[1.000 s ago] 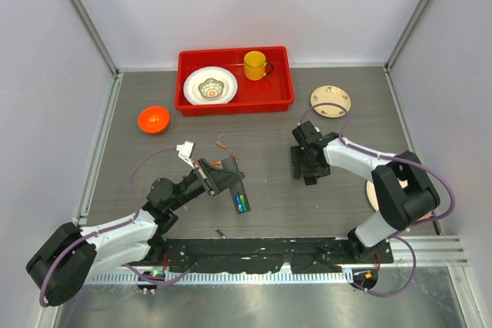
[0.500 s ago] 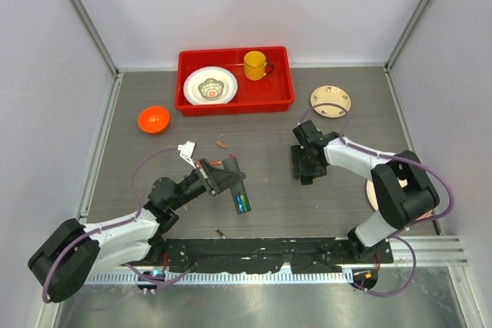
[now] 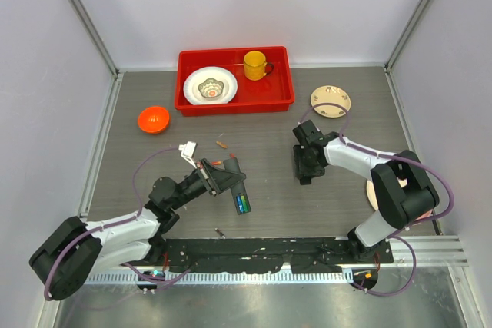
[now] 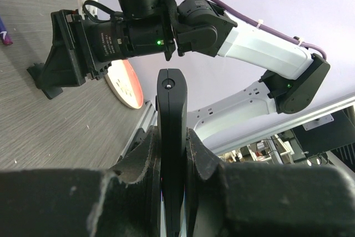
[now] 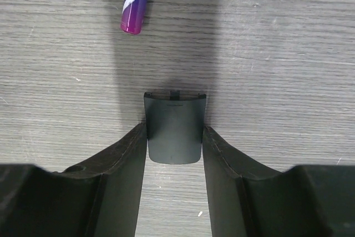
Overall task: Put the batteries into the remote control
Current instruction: Pick up the battery cover at the center of the board, then load the battery cover into the remote control, then place the remote control at the center of the board.
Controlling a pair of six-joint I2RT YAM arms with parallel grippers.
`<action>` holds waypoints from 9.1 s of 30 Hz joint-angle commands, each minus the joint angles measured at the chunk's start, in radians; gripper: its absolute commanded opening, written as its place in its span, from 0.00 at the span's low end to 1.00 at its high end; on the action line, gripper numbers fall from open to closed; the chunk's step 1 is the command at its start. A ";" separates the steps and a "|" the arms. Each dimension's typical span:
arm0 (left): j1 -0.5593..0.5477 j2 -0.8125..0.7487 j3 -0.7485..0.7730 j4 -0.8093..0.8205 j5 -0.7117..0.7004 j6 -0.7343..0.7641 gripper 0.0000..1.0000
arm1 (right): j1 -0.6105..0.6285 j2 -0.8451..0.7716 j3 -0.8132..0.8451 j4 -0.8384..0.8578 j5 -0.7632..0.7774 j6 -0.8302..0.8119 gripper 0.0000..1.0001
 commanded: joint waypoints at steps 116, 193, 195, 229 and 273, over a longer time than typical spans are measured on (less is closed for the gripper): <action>-0.039 0.481 0.197 0.438 -0.219 -0.125 0.00 | 0.486 0.025 0.588 -0.465 -0.131 0.019 0.13; -0.153 0.463 0.218 0.438 -0.209 -0.108 0.00 | 0.375 0.053 0.657 -0.384 -0.111 0.004 0.11; -0.154 0.466 0.220 0.438 -0.209 -0.108 0.00 | 0.372 0.056 0.662 -0.382 -0.111 0.003 0.11; -0.026 0.308 0.363 -0.173 -0.250 0.136 0.00 | 0.368 -0.469 0.415 -0.306 -0.035 0.055 0.66; -0.282 1.166 1.688 -1.981 -0.897 0.784 0.94 | 0.371 -0.803 0.177 -0.398 0.416 0.182 0.68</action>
